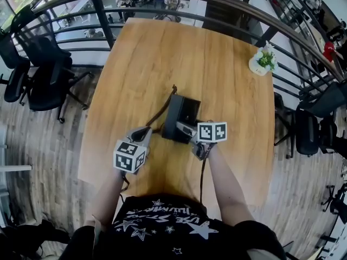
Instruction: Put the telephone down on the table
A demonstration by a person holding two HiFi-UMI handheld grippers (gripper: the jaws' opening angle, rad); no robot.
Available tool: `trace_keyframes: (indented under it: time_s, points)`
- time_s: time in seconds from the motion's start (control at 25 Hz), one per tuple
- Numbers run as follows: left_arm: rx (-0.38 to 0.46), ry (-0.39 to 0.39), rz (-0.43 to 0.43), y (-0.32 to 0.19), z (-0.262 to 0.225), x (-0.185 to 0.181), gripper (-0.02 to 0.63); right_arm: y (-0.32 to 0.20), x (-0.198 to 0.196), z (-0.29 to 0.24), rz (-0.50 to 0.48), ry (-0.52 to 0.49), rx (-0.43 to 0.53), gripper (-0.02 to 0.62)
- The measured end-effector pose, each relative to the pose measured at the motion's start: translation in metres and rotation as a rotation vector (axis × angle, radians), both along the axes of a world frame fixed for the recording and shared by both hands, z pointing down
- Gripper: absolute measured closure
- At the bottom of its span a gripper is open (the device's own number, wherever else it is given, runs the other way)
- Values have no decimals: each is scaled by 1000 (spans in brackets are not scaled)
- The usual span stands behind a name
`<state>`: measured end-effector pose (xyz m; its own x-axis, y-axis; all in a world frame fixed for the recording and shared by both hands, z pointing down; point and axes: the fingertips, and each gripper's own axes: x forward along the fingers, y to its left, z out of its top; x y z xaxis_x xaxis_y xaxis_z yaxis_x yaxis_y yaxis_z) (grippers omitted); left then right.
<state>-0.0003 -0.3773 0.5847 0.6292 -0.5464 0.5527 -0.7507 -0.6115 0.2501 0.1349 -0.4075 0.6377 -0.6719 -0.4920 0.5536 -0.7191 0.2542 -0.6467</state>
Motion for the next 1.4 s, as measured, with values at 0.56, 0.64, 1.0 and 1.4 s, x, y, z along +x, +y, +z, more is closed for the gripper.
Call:
trace_keyframes:
  time_s: [0.56,0.64,1.0,1.4]
  points:
    - [17,11,-16,15,-12,-10,604,12,16,-1,72,77,8,294]
    - [18,14,-17,20,-14,-13,603,20,19,-5,83,87,12,317]
    - [45,32,4,53,-24,-25,604,56,24,-29,132,147,79,353]
    - [72,44,7,122,-26,-63,603,117,2,-57,183,271,202,433]
